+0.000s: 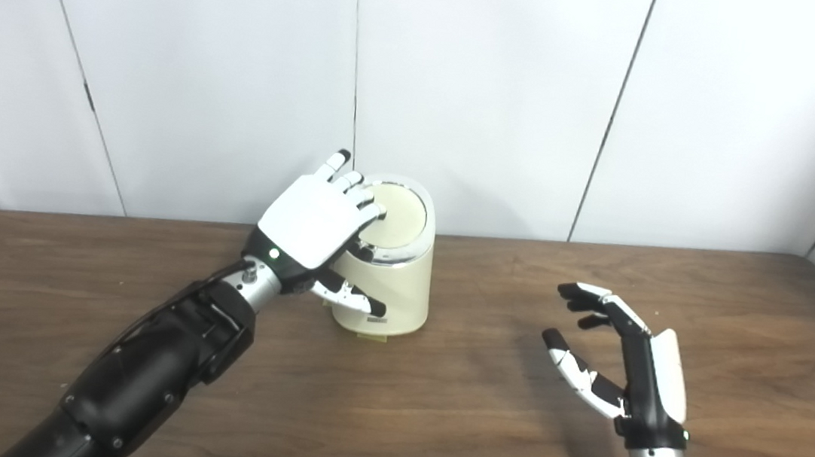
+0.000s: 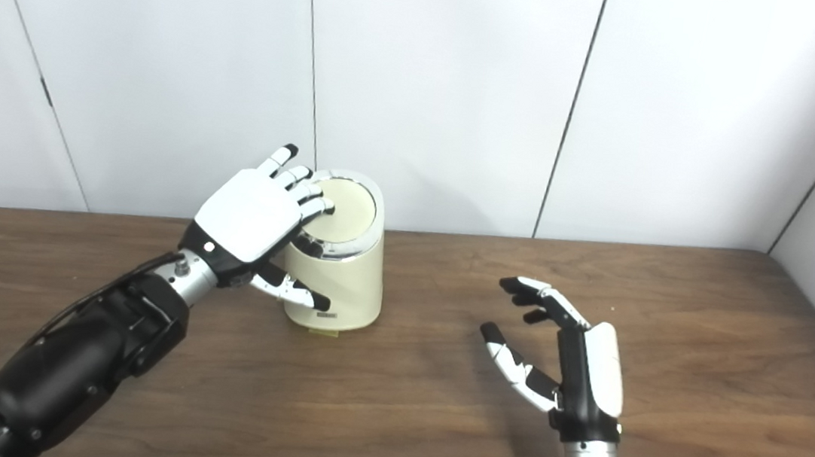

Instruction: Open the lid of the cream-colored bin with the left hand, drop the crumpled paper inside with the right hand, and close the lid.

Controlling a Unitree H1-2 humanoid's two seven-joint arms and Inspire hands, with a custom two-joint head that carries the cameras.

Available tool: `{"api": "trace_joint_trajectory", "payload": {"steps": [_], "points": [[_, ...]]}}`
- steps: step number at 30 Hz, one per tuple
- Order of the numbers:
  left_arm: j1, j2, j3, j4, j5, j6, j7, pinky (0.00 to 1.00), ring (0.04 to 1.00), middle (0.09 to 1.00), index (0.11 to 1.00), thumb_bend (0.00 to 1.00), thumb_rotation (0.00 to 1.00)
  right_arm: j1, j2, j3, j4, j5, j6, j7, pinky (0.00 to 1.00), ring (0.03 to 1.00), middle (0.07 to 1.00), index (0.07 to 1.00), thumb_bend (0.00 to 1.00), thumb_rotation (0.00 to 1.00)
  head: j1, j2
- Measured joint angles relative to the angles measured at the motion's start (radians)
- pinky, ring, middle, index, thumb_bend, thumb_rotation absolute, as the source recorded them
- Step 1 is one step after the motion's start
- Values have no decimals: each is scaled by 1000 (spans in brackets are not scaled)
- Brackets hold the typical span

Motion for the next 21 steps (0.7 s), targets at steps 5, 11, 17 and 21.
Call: {"api": "trace_joint_trajectory", "payload": {"steps": [5, 11, 17, 21], "points": [[-13, 6, -32, 36, 32, 2, 59, 994, 852, 782, 774, 906, 723, 0, 0, 0, 0, -3, 3, 0, 528, 646, 680, 680, 265, 444, -2, 2], [-19, 7, -46, 64, 35, 5, 98, 983, 859, 782, 775, 897, 746, -1, 1, -1, 1, -5, 8, 0, 528, 648, 679, 682, 263, 430, 0, 0], [-19, 8, -43, 63, 29, 7, 98, 973, 862, 786, 770, 896, 741, -3, 2, -1, 6, -4, 8, 0, 528, 648, 678, 681, 260, 403, 0, -5], [-14, 9, -21, 50, -7, 7, 93, 919, 838, 777, 769, 855, 739, -4, 3, 0, 6, -3, 7, -1, 532, 651, 681, 681, 264, 424, -6, -2]]}}
